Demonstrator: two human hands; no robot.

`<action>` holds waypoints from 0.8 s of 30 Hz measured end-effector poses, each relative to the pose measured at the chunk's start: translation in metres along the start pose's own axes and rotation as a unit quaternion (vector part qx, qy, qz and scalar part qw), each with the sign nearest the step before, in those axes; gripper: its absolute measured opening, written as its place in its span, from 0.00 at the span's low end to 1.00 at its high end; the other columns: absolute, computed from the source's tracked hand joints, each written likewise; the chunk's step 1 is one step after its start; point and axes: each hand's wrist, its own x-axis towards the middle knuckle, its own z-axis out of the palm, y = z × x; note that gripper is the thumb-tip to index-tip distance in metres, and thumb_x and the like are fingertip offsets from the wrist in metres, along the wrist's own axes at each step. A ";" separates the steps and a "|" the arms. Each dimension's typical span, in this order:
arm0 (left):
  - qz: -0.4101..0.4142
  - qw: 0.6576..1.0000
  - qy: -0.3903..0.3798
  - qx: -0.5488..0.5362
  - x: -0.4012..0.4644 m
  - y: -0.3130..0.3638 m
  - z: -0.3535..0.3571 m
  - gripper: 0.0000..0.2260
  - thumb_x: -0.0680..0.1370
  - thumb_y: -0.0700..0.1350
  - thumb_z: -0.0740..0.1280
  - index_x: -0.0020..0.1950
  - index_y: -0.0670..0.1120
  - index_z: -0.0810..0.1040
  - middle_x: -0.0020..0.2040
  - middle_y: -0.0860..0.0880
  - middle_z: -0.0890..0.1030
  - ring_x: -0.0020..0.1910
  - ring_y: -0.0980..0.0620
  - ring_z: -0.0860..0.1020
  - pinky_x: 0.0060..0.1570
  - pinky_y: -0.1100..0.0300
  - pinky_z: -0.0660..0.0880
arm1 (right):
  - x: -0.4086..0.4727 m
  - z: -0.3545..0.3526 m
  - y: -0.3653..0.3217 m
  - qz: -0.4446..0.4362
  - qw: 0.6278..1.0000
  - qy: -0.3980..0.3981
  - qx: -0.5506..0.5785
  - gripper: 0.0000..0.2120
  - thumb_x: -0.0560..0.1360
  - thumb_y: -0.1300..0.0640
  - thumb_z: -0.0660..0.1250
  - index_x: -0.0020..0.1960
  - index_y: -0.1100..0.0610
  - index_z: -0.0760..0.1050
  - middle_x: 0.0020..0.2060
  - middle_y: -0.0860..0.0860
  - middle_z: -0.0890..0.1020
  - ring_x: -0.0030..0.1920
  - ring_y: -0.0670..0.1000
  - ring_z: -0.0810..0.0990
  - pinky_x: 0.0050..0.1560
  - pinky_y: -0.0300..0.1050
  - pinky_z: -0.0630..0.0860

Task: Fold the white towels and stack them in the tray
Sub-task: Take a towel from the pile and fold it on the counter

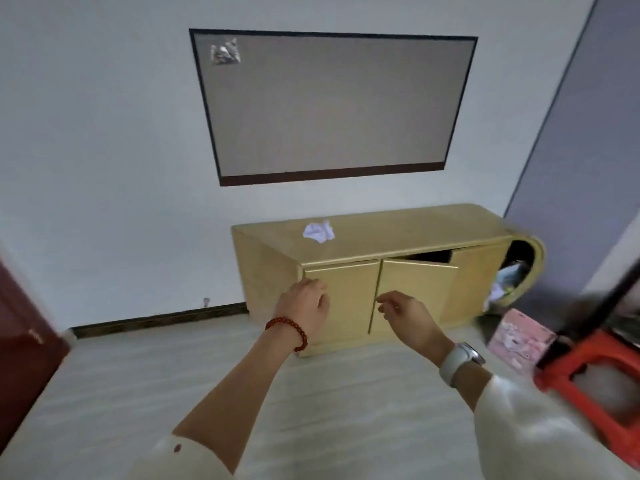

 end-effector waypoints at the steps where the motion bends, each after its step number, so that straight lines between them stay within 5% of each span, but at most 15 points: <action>1: 0.006 1.000 -0.009 -0.004 0.026 0.008 0.013 0.13 0.79 0.44 0.58 0.61 0.44 0.75 0.58 0.44 0.76 0.58 0.44 0.74 0.58 0.50 0.71 | 0.017 -0.007 0.015 0.014 1.000 0.005 0.002 0.11 0.76 0.63 0.58 0.55 0.60 0.77 0.48 0.58 0.83 0.49 0.57 0.80 0.53 0.48 0.74; 6: 0.047 0.998 -0.031 -0.019 0.171 0.027 0.069 0.13 0.78 0.44 0.59 0.61 0.45 0.75 0.59 0.45 0.76 0.57 0.46 0.75 0.57 0.55 0.72 | 0.130 -0.033 0.079 0.046 0.998 0.029 -0.008 0.12 0.76 0.64 0.58 0.54 0.60 0.78 0.47 0.57 0.82 0.48 0.58 0.80 0.50 0.48 0.74; 13: 0.063 0.996 -0.062 -0.028 0.369 0.019 0.113 0.09 0.78 0.41 0.58 0.49 0.42 0.77 0.46 0.44 0.77 0.49 0.43 0.76 0.48 0.54 0.72 | 0.307 -0.057 0.125 0.072 0.997 -0.010 -0.022 0.12 0.77 0.63 0.57 0.54 0.60 0.78 0.42 0.51 0.81 0.42 0.50 0.77 0.46 0.41 0.73; 24: -0.033 0.994 -0.090 -0.061 0.577 -0.032 0.212 0.12 0.78 0.42 0.60 0.60 0.44 0.76 0.60 0.47 0.77 0.58 0.49 0.75 0.59 0.57 0.70 | 0.560 -0.027 0.211 0.062 0.992 -0.106 -0.002 0.11 0.76 0.63 0.57 0.53 0.59 0.77 0.39 0.50 0.79 0.42 0.49 0.77 0.51 0.44 0.74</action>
